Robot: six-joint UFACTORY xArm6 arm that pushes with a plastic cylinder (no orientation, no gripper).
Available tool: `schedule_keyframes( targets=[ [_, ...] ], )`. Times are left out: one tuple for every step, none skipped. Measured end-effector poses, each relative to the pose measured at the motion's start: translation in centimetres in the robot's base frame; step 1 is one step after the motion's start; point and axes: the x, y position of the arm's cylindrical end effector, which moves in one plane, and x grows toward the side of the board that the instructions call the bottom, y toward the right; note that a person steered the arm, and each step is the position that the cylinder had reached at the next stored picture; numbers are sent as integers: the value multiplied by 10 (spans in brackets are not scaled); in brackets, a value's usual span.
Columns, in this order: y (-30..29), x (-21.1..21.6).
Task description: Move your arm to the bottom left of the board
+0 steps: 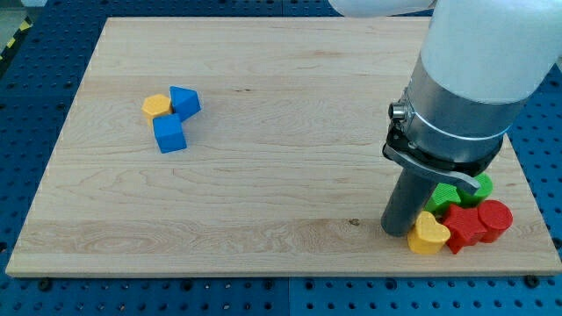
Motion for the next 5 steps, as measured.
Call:
schedule_keyframes(
  targets=[
    [0,0],
    [-4,0],
    [-31,0],
    [-71,0],
    [-116,0]
  ],
)
